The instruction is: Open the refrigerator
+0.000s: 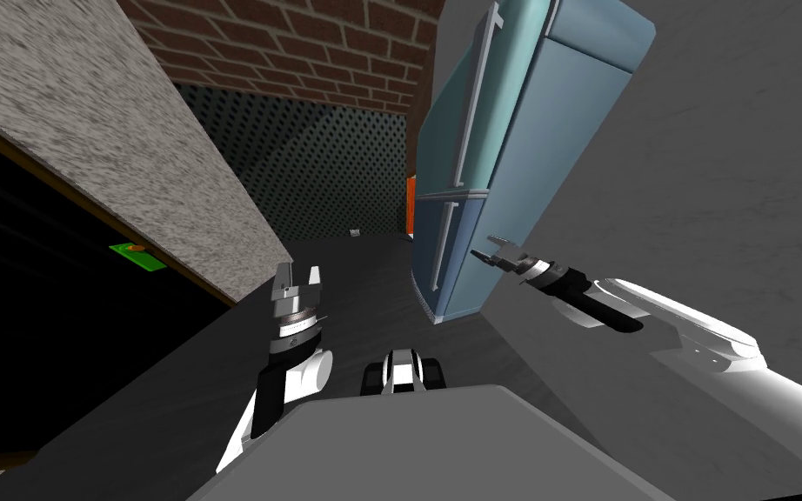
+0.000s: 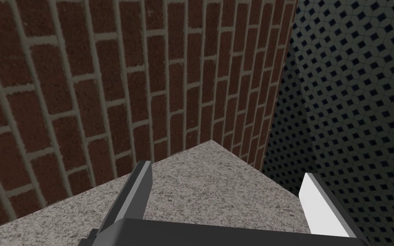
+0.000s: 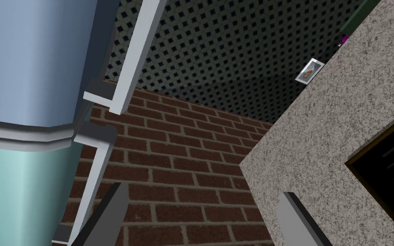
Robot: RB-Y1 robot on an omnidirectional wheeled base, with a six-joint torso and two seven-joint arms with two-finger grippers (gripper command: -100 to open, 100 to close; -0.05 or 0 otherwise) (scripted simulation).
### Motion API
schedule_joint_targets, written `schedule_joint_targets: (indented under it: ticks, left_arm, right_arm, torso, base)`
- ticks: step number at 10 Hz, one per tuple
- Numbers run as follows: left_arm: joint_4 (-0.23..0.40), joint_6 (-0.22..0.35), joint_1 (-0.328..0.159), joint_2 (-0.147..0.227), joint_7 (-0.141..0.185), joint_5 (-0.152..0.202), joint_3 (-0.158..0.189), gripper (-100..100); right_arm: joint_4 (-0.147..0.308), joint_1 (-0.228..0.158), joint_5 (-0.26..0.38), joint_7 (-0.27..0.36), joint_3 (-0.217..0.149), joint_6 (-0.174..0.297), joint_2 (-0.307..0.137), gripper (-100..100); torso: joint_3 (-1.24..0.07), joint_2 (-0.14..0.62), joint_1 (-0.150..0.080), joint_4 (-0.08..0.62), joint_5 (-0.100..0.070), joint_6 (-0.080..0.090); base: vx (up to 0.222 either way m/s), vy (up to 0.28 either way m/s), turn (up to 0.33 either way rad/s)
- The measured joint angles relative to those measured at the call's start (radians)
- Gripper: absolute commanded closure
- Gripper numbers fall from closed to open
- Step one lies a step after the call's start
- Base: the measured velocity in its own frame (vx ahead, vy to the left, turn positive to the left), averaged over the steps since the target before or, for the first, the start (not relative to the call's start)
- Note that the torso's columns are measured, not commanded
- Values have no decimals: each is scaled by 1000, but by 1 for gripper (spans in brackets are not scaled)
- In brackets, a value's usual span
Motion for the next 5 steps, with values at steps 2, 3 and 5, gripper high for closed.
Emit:
schedule_joint_targets:
  ticks: [2, 3, 5]
  left_arm:
    - [0, 0, 0, 0, 0, 0, 0, 0]
    - [0, 0, 0, 0, 0, 0, 0, 0]
    - [0, 0, 0, 0, 0, 0, 0, 0]
  right_arm:
    - [22, -7, 13, 13, -16, 1, -56, -100]
    - [38, -19, 22, 20, -21, 8, -90, -100]
    - [62, -24, 36, 35, -36, 13, -148, -100]
  torso:
    - [-1, -1, 1, 0, 0, 0]
    - [-1, -2, 1, 0, 0, 0]
    - [-1, -1, 0, 0, 0, 0]
  base:
    - [25, 7, 25]
    - [25, 4, 22]
    - [34, 4, 18]
